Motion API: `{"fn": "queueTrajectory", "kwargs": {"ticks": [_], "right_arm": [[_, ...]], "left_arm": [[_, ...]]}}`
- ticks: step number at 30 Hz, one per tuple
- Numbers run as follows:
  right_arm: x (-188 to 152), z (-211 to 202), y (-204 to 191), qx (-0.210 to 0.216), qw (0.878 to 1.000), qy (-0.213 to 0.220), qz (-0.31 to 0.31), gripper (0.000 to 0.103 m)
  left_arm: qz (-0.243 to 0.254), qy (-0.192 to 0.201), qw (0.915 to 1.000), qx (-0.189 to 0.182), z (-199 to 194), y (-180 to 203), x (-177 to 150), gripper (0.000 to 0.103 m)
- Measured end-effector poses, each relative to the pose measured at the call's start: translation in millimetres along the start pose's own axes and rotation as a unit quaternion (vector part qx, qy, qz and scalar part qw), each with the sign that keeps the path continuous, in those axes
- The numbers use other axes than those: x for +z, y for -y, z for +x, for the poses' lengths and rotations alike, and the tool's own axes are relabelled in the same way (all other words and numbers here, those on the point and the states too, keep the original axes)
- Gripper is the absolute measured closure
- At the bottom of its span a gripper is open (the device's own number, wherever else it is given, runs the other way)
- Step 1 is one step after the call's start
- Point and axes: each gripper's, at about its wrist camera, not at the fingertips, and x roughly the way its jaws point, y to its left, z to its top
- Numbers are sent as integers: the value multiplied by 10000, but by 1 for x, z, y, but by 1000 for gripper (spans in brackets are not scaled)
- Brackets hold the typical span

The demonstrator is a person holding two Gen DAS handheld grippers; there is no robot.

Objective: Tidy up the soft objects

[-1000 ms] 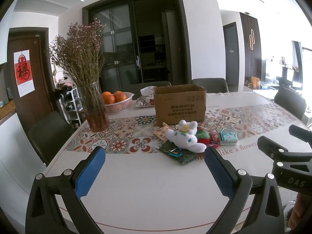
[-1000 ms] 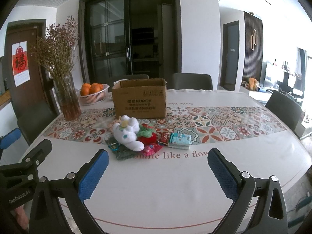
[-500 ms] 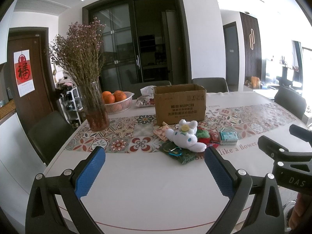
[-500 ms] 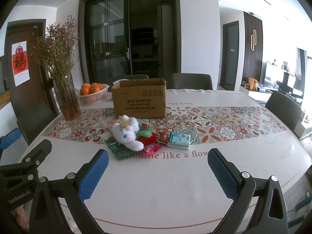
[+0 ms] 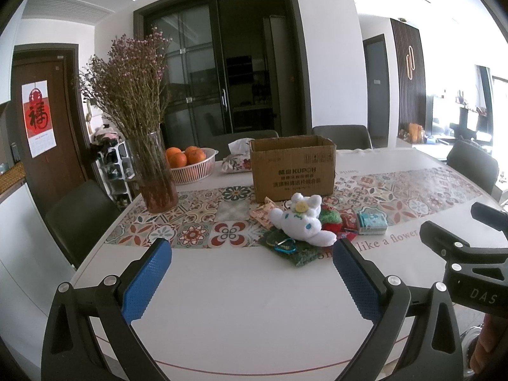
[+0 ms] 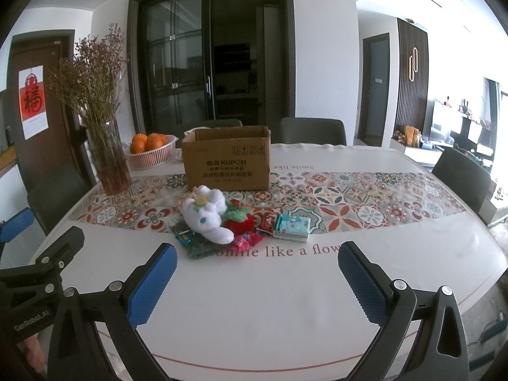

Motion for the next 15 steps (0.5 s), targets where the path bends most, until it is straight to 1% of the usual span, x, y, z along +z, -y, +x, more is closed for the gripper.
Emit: {"fn": "queueTrajectory", "kwargs": {"ticks": [15], "right_arm": [[0,0,0,4,10000,-6,0,0]], "left_arm": [[1,-4,10000,-1,0,0,0,0]]}}
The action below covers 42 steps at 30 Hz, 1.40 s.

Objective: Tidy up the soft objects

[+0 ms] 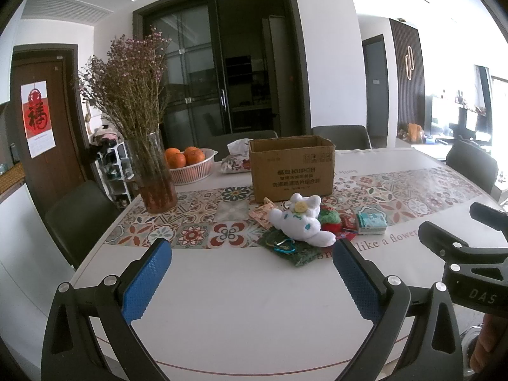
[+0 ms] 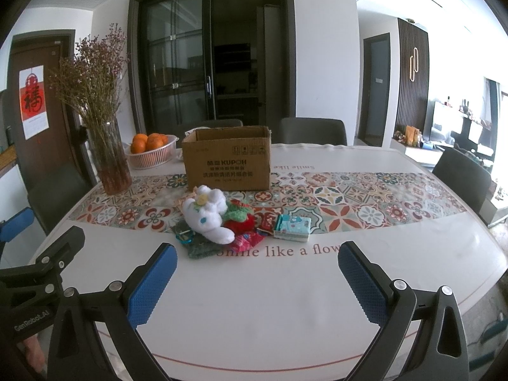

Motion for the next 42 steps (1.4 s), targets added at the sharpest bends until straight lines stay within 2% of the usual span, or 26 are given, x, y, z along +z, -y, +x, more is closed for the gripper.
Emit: {"fn": "queueTrajectory", "kwargs": {"ticks": [18,27,36,42], "right_arm": [[-4,24,5,-33,9997,-188,151,0],[-2,57,19,-135,9984,-386,398,0],[5,102,31,-245,9962,-504,660,0],[8,132,34,-348,9951,-573,720,0]], "left_arm": [[128,-125,9997,-157,19,9,-2,0],[310,-85,9992,-229,50,20,6,0],[443,-108,9978,-478,93,30,16,0],[568,-296,9955,-704,127,36,20,4]]}}
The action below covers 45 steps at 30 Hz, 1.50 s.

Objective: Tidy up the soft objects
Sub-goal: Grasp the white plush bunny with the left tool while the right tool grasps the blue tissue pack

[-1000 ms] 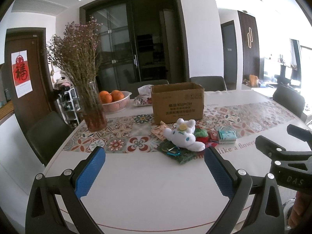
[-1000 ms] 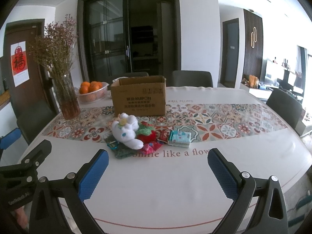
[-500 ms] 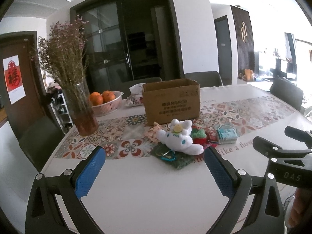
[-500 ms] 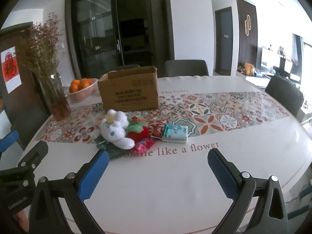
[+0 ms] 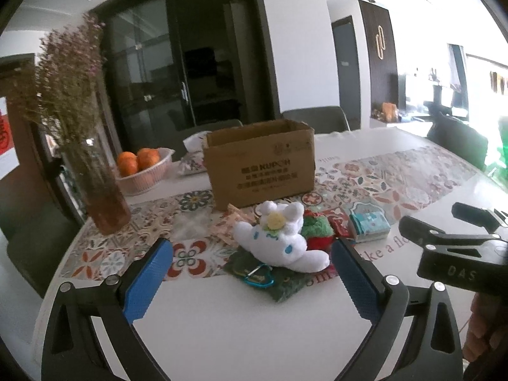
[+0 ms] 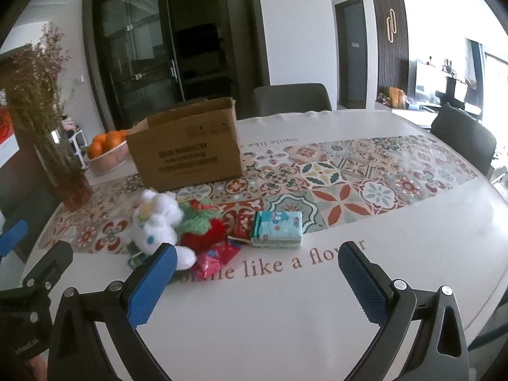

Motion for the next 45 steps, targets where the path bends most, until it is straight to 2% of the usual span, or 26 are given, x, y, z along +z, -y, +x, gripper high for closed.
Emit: {"fn": "queueTrajectory", "kwargs": {"ticks": [10,25,37,39,45], "right_arm": [[11,50,2,-88,9996,-240,111,0],[15,115,16,-309,9972,-621,275,0],[11,155,26,-405,9940,-944,379,0],[11,159,26,-420,9935,-983,387,0],[8,172,26,-402,9922,-1103,416,1]], "left_arm": [[36,-347,9993,-138,59,1,7,7],[104,-753,9953,-596,131,9,12,12],[190,-854,9935,-733,166,17,12,15],[207,-855,9936,-709,170,18,12,17],[175,-969,9924,-743,178,17,9,30]]}}
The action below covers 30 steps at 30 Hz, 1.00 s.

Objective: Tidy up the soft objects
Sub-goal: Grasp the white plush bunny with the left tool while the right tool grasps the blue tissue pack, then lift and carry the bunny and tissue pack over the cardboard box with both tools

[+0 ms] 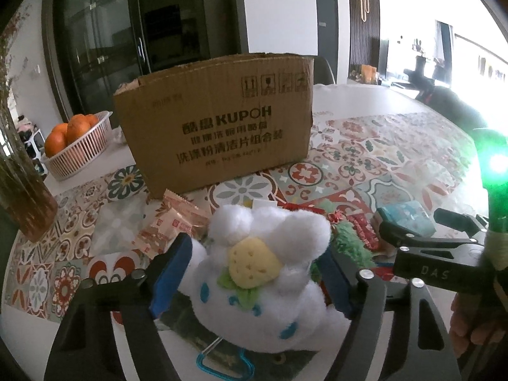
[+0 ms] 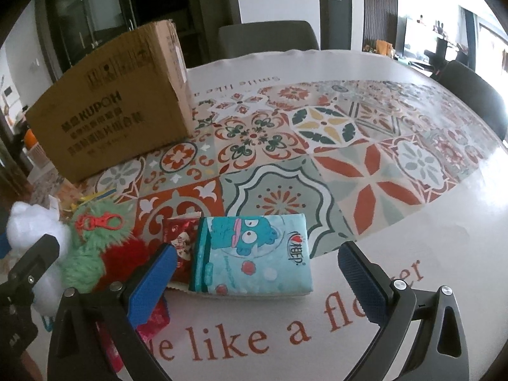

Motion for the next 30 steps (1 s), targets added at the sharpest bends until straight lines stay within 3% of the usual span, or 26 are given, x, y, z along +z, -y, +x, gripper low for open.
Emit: {"fn": "queueTrajectory", "kwargs": {"ticks": [8,10,21,30], "right_arm": [[-3,7,3,61,9999,-119,63,18],[-3,7,3,141,9998,-140,79,28],[0,-22,-2,120,9997,180,-62,29],[7,-66,-13,389,9976,528,-234,29]], "left_arm": [[73,2,10000,-25,-1,4,-1,44],[75,7,10000,-20,-2,5,-1,45],[-206,25,9997,-140,-13,-2,-1,47],[-414,219,9987,-220,-42,-9,1,48]]}}
